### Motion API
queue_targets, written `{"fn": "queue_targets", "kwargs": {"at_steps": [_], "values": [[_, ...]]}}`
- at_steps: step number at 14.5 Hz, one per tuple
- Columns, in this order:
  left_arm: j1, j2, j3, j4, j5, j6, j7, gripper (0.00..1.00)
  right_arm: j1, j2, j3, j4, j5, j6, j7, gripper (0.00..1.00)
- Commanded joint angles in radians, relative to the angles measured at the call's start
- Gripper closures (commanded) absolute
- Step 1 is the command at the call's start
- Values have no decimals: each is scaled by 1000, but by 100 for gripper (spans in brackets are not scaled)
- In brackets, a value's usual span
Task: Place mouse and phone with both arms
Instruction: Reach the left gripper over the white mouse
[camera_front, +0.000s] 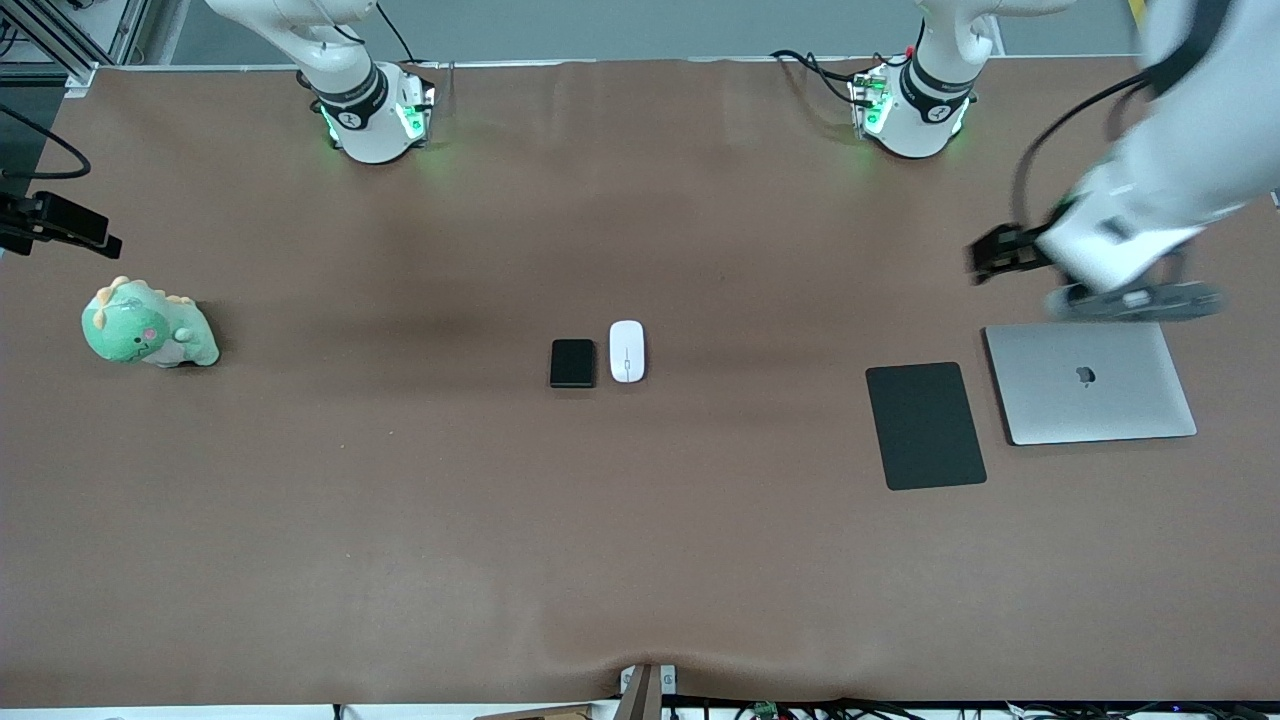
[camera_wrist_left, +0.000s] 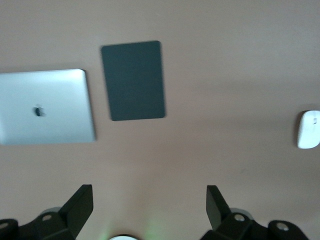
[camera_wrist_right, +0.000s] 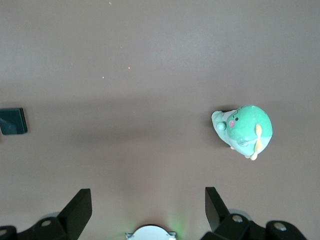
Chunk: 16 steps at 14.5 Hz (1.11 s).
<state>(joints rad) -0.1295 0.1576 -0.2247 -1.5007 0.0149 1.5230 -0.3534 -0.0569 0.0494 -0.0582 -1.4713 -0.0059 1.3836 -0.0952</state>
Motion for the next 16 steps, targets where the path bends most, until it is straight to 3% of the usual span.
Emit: {"fn": "queue_targets", "kwargs": {"at_steps": [1, 7, 11, 16], "values": [[-129, 84, -28, -1, 3, 83, -166, 0, -24, 15, 11, 2, 1, 2, -57, 0], [-424, 322, -27, 5, 8, 403, -482, 0, -26, 82, 11, 5, -8, 6, -52, 0], [-484, 463, -27, 5, 101, 515, -548, 0, -29, 127, 12, -6, 14, 35, -41, 0], [-536, 591, -25, 10, 143, 684, -654, 0, -26, 128, 12, -102, 47, 126, -38, 0]]}}
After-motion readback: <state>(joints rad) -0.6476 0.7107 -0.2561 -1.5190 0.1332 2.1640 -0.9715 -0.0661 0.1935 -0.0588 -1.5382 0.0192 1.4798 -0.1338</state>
